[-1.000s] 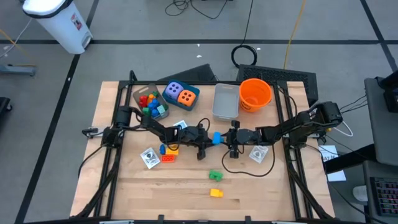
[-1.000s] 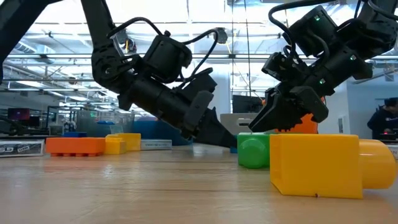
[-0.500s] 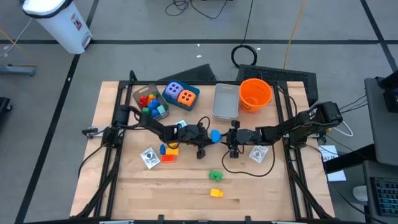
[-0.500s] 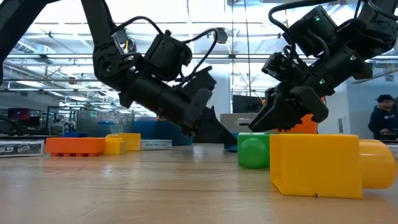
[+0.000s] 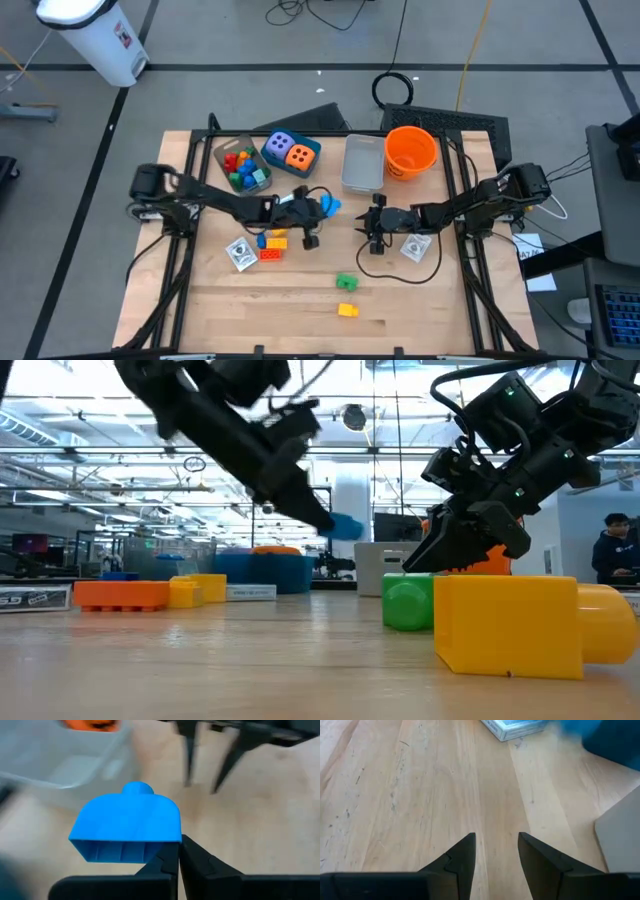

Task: Pick & Place Toys
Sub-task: Put the blue game piece into the black bin

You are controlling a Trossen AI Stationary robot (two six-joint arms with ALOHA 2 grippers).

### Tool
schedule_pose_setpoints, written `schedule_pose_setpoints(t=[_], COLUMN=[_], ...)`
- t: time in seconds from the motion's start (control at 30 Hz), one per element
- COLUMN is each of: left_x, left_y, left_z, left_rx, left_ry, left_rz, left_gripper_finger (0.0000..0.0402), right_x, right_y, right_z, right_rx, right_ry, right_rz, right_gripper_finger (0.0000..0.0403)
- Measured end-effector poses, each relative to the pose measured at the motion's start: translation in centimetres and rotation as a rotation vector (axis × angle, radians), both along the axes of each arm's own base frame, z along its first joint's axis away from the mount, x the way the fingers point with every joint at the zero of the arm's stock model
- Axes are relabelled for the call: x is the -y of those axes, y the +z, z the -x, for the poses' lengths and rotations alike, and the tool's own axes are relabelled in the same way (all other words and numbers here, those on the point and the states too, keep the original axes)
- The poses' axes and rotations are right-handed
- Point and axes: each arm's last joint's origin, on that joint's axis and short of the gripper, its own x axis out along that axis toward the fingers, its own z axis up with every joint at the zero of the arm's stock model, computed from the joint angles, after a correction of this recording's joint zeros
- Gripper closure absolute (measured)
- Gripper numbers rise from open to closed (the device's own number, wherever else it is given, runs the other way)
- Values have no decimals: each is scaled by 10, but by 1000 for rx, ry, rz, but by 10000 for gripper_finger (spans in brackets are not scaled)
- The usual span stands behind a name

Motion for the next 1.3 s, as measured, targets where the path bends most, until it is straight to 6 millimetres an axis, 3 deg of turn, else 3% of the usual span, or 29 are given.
schedule_pose_setpoints(t=[0.27,0.53,0.87,1.1,1.3], left_x=[7,-1,-56,-100,-126], left_y=[40,54,53,50,51], left_z=[40,82,117,125,132], left_rx=[-71,-174,-409,-501,-517], left_ry=[222,474,716,715,710], left_rz=[-136,-220,-170,-39,-10], left_gripper_finger=[394,392,395,387,389], right_x=[0,0,0,0,0], right_y=[-1,-1,-1,-1,-1], right_z=[1,1,1,1,1], right_rx=[-9,-14,-13,-13,-13], right_ry=[-2,-1,-2,-2,-2], right_rz=[-8,-8,-9,-9,-9], right_gripper_finger=[264,264,264,264,264])
